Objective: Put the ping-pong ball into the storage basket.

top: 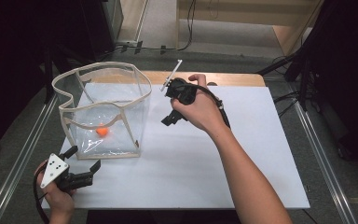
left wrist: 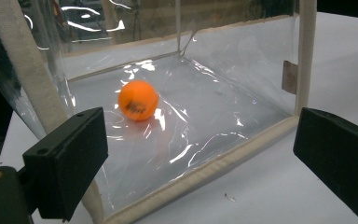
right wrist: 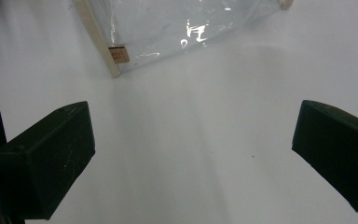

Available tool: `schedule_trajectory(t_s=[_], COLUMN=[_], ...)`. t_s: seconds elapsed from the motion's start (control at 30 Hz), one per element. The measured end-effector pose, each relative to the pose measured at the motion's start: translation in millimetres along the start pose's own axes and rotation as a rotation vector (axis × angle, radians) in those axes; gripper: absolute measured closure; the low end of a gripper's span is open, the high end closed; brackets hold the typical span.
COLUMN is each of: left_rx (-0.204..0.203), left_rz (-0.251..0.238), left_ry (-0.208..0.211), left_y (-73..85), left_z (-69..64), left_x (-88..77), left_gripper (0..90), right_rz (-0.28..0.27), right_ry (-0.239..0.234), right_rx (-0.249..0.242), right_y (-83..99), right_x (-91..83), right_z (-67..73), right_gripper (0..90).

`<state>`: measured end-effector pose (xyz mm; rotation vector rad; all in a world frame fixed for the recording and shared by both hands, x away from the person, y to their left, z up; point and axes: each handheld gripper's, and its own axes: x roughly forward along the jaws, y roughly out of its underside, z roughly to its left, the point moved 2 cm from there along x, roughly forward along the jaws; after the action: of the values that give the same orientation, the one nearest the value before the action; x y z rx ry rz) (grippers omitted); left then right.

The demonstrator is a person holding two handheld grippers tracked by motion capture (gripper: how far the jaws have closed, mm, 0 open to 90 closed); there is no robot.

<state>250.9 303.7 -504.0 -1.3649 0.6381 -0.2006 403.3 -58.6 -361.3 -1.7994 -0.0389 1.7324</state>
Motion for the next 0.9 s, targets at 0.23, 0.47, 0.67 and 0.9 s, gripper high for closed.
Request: schedule_trajectory(t_s=[0.23, 0.47, 0.67, 0.9], left_rx=[0.001, 0.0, -0.001, -0.001], left_rz=[-0.002, 0.0, -0.003, -0.003], left_ry=[0.0, 0.001, 0.001, 0.001], left_y=[0.0, 0.0, 0.1, 0.0], left_z=[0.0, -0.2, -0.1, -0.2], left_x=[0.0, -0.3, 0.1, 0.0], left_gripper=[3.6, 3.6, 3.6, 3.6], right_rz=[-0.015, -0.032, -0.044, -0.074], right_ry=[0.01, 0.015, 0.021, 0.018], right_rx=[0.001, 0.016, 0.025, 0.028], right_y=[16.7, 34.4, 49.6, 67.4], right_x=[1.3, 3.8, 6.0, 7.6], right_z=[0.8, 0.7, 0.3, 2.1], right_gripper=[0.0, 0.0, 0.0, 0.0])
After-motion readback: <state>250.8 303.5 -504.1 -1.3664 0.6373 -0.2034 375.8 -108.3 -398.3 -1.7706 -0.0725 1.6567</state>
